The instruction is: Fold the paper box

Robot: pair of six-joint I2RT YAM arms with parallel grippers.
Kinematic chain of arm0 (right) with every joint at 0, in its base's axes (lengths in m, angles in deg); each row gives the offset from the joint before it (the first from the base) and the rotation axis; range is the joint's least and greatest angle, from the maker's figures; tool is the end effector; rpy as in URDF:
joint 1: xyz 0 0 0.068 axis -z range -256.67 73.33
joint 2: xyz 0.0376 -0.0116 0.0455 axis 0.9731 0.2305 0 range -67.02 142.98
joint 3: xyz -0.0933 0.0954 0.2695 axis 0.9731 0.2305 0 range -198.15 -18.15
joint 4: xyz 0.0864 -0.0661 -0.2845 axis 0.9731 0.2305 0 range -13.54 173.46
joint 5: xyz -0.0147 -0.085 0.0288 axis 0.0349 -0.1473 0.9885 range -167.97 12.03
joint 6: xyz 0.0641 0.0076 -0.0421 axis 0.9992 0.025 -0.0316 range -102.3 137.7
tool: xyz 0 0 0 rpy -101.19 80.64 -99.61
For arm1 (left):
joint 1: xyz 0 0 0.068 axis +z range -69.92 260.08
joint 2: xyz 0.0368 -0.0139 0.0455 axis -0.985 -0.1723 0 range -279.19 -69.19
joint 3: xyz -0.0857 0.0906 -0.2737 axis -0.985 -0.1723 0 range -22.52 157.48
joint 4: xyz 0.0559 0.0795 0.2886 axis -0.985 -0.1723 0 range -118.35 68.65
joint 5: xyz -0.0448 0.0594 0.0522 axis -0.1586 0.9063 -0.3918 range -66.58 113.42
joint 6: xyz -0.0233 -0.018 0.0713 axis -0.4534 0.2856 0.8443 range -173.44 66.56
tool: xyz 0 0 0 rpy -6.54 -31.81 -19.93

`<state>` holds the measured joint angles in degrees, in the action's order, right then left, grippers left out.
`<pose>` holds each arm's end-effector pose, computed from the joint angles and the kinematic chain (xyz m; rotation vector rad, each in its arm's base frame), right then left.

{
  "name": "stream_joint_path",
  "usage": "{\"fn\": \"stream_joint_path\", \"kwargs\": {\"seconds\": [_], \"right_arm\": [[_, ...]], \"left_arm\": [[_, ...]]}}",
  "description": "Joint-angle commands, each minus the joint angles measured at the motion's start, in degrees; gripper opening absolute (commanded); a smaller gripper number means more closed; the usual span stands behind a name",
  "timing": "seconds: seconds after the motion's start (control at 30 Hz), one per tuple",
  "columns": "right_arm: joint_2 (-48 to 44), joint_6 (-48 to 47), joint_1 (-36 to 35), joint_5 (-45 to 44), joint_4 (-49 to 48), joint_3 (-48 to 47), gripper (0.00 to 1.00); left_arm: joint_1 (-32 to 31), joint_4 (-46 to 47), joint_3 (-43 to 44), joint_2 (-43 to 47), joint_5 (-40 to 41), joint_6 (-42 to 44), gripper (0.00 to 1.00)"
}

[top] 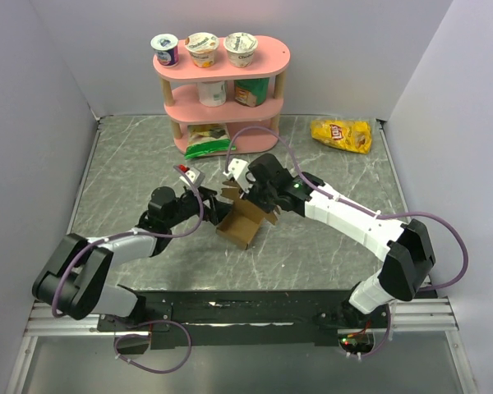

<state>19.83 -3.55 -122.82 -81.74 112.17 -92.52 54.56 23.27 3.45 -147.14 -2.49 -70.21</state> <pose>0.2757 0.2808 0.2976 -1.3135 2.0241 0.1212 0.2737 -0.1625 0.1909 0.4836 1.7083 -0.9253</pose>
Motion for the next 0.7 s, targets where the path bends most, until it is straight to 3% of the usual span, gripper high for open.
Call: {"fn": "stream_joint_path", "kwargs": {"seconds": [0.0,0.2,0.4,0.5,0.53,0.67], "right_arm": [[0.25,-1.59,-0.34,2.01,0.24,-3.41,0.20],[0.43,-1.86,-0.34,2.54,0.77,-3.33,0.20],[0.51,-1.86,-0.26,3.33,0.33,-3.06,0.20],[0.69,-1.77,-0.26,3.33,0.33,-3.24,0.20],[0.69,-1.77,-0.26,3.16,0.16,-3.33,0.20],[0.69,-0.90,-0.25,2.98,-1.24,-2.98,0.20]], "left_arm": [[0.12,6.43,2.15,-1.94,-0.47,3.50,0.98],[0.20,6.88,2.24,-2.03,3.94,7.19,0.99],[0.12,10.49,4.52,-6.50,-7.38,6.76,0.96],[0.12,10.66,5.05,-7.30,-7.84,6.58,0.84],[0.12,10.84,4.87,-7.30,-7.66,6.23,0.74],[0.12,11.10,4.79,-8.09,-7.05,3.87,0.55]]}}
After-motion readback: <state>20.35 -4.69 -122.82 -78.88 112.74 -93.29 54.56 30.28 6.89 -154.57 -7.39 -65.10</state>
